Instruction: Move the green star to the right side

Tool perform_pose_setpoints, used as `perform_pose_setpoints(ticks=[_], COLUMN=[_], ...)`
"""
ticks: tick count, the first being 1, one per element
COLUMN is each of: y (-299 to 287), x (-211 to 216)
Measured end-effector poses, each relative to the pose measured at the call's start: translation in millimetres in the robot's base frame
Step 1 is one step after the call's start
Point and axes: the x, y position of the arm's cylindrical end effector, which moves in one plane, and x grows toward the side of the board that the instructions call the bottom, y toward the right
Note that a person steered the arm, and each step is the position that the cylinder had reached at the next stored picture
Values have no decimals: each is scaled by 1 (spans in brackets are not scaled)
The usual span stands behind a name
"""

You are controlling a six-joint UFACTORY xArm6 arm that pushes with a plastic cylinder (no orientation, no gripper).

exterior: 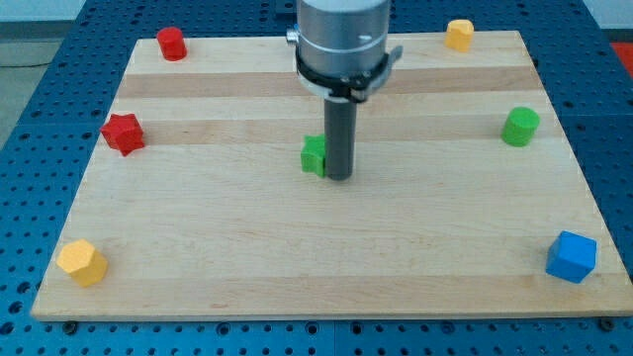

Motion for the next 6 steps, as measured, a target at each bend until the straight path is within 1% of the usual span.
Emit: perform_pose_setpoints(ticks=[1,2,3,4,5,6], y=[-12,-50,-94,-102,-45,-12], x=[-8,47,13,-15,-18,-29])
